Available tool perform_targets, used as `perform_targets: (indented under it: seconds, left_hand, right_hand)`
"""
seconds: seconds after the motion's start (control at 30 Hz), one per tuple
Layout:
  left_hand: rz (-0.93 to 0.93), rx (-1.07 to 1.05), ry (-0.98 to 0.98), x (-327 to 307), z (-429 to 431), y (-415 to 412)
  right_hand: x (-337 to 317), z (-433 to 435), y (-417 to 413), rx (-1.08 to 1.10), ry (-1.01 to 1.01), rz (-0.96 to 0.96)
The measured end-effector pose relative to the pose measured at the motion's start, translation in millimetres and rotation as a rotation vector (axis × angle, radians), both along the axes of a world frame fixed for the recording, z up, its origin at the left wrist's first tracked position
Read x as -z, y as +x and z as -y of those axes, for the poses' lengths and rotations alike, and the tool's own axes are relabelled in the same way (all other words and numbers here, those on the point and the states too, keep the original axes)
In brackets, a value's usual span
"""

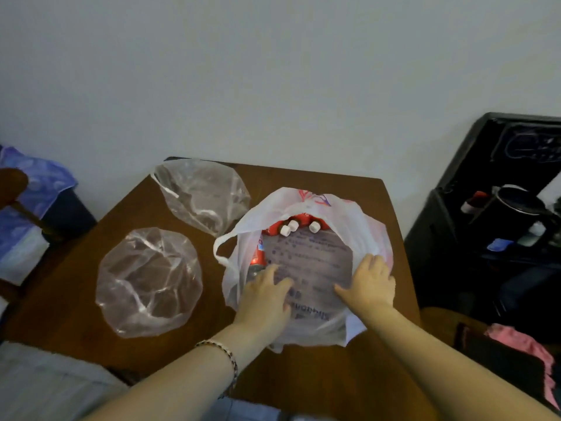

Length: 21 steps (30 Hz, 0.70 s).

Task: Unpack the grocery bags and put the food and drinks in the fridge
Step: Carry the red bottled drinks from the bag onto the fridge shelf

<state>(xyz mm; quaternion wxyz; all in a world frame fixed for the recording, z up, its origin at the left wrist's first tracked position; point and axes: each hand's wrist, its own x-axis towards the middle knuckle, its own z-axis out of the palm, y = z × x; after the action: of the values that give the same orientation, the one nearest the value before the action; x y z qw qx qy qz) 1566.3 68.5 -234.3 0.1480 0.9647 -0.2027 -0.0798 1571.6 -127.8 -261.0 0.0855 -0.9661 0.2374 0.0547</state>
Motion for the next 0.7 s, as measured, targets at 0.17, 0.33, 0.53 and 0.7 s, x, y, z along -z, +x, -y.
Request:
perform_targets:
  seconds: [0.17,0.33,0.53,0.7]
  left_hand:
    - [-0.017,-0.010,0.136,-2,20,78]
    - [-0.050,0.024,0.188,9,39,131]
    - [-0.047,0.345,0.305,23,69,180]
    - [0.066,0.287,0.266,29,114,232]
  right_hand:
    - [28,35,88,0.075,-0.139,-0.190]
    - [33,84,122,0.122,0.110,-0.191]
    - [8,111,142,0.453,0.893,0.247]
    - [-27,128,152,0.356,0.709,0.381]
